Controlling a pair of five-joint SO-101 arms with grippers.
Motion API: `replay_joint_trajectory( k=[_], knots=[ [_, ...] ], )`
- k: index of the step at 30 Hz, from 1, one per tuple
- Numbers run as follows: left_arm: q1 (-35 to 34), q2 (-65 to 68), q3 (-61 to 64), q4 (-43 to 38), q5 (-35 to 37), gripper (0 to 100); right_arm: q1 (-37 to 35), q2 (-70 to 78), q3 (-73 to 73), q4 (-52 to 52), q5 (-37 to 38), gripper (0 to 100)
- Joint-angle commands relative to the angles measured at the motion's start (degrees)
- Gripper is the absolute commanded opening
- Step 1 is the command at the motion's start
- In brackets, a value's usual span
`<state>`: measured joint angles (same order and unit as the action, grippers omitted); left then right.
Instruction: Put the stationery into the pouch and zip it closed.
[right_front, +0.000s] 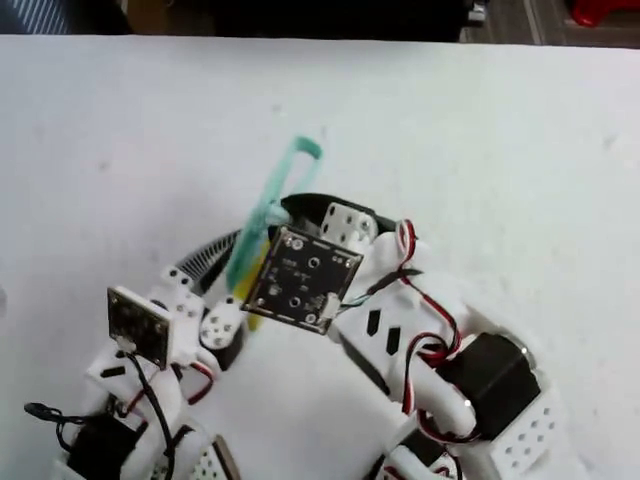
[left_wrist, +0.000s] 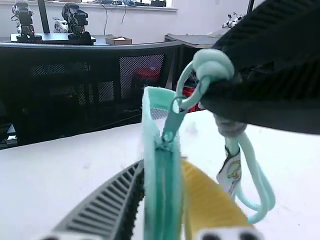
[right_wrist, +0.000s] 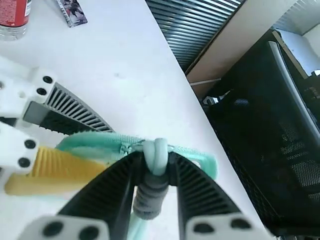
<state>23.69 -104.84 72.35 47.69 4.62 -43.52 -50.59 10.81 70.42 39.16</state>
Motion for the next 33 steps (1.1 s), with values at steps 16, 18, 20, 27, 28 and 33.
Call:
replay_joint_trajectory(
  k=[16,18,20,27,28,33],
  knots=[
    [3.0,-0.1,-2.6,6.7,-7.2,2,-0.2,7.0,-3.1,-1.1,-0.6,1.7],
    [5.5,-0.1,-2.6,8.5,-10.5,2,-0.2,7.3,-3.0,-1.3,-0.6,1.7],
    [6.2,-0.1,-2.6,9.6,-12.7,2,-0.2,7.3,-2.9,-1.2,-0.6,1.7],
    [6.2,-0.1,-2.6,11.4,-13.3,2,0.7,7.8,-2.5,-2.6,-0.6,1.7],
    [6.2,-0.1,-2.6,11.5,-13.3,2,1.8,7.9,-2.5,-3.0,-0.6,1.7],
    [6.2,-0.1,-2.6,11.5,-13.4,2,6.6,7.9,-2.5,-5.6,-0.7,1.7]
  ],
)
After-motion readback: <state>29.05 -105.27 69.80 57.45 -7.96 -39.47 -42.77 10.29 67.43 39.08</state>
